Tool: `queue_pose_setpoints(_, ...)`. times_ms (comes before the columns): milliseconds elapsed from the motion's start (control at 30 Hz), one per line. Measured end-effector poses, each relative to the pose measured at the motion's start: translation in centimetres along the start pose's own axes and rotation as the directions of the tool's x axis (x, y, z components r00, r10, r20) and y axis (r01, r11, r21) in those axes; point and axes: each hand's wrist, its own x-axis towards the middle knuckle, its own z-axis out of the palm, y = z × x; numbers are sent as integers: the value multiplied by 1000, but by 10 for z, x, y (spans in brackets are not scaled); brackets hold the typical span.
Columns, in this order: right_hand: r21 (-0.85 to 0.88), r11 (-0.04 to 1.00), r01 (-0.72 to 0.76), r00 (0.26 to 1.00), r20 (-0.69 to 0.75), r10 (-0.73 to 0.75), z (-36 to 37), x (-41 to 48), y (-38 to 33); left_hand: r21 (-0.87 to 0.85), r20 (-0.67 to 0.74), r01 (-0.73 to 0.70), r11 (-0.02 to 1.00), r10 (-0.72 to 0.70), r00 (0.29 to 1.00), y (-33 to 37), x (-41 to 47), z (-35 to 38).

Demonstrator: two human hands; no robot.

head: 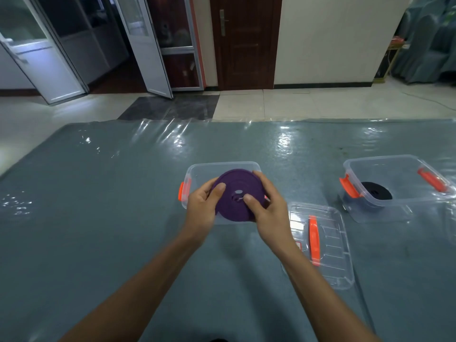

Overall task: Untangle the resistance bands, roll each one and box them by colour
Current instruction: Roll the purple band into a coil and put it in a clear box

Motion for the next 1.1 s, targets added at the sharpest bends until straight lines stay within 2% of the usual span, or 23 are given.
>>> queue_pose_setpoints(67, -43, 999, -33, 999, 14, 34, 7, -4, 9, -17, -21, 50, 999, -51, 998, -8, 2, -4)
queue_pose_setpoints(133, -208, 978, 4, 999, 48, 6, 3, -4, 19, 0, -4, 111, 994, -111, 994, -14, 6, -12)
queue_pose_setpoints(200, -511, 846, 153, 983, 165, -78, -4, -1, 29, 63, 36, 159, 985, -162, 986, -20, 10, -20)
queue_pose_setpoints(267, -677, 670, 303, 935, 346, -74, -7, 0, 38, 131, 66, 201, 971, -211, 975, -25, 15, -26)
queue_pose_setpoints(367, -738, 525, 424, 868, 497, -2, -2, 2, 48, 173, 126, 251, 952, -274, 953, -30, 19, -30)
queue_pose_setpoints(533, -784, 403, 473, 870, 488, -72, 10, 25, 49, 144, 76, 290, 946, -303, 950, -37, 39, -27)
queue_pose_setpoints(667, -802, 410, 433, 895, 438, -89, 18, 62, 50, 100, -11, 275, 956, -275, 961, -42, 69, -23)
queue_pose_setpoints(767, -822, 442, 361, 916, 401, -3, 25, 97, 56, 92, -56, 285, 954, -281, 958, -49, 93, -20)
queue_pose_setpoints(900, -838, 458, 297, 898, 408, 164, 37, 136, 78, 271, -63, 309, 912, -303, 951, -71, 125, -26)
queue_pose_setpoints(1100, -874, 424, 236, 833, 407, 376, 57, 164, 125, 564, -19, 370, 738, -436, 900, -103, 161, -44)
